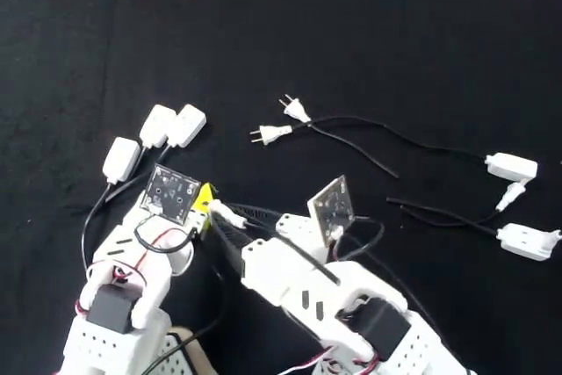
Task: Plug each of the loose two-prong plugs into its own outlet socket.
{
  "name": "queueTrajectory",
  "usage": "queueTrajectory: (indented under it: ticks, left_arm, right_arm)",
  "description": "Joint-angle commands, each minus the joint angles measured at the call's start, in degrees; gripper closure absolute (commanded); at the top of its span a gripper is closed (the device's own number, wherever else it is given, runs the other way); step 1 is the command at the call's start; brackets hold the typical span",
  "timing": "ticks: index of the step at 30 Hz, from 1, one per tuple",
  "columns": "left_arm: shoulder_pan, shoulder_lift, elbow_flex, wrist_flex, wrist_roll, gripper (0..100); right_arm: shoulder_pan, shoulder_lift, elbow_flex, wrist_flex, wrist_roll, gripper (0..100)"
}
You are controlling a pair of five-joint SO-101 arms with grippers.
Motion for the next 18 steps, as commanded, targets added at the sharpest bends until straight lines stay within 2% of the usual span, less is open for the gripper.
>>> queueTrajectory:
  ticks: [1,4,6,11,14,18]
  left_arm:
    - [-0.92,-0.79,-2.33,4.48,-1.49,89]
    - [-5.05,-0.79,-5.49,8.97,-8.09,89]
    - [-11.56,-0.79,-8.4,9.58,-10.46,89]
    - [-29.58,-0.44,-14.2,7.21,-7.21,89]
    - [-32.66,4.13,-15.6,4.66,-6.68,89]
    - [-33.1,21.54,-25.27,4.66,-6.51,89]
  right_arm:
    - [5.71,-6.46,-2.07,0.7,2.29,98.5]
    - [13.71,-6.29,-4.62,1.49,3.25,98.5]
    - [19.25,-5.14,-6.9,4.04,3.34,98.5]
    - [25.23,6.81,-12.53,6.15,3.34,98.5]
    - [27.34,18.33,-15.34,3.6,3.16,98.5]
    - [28.04,34.07,-20.79,3.08,3.43,98.5]
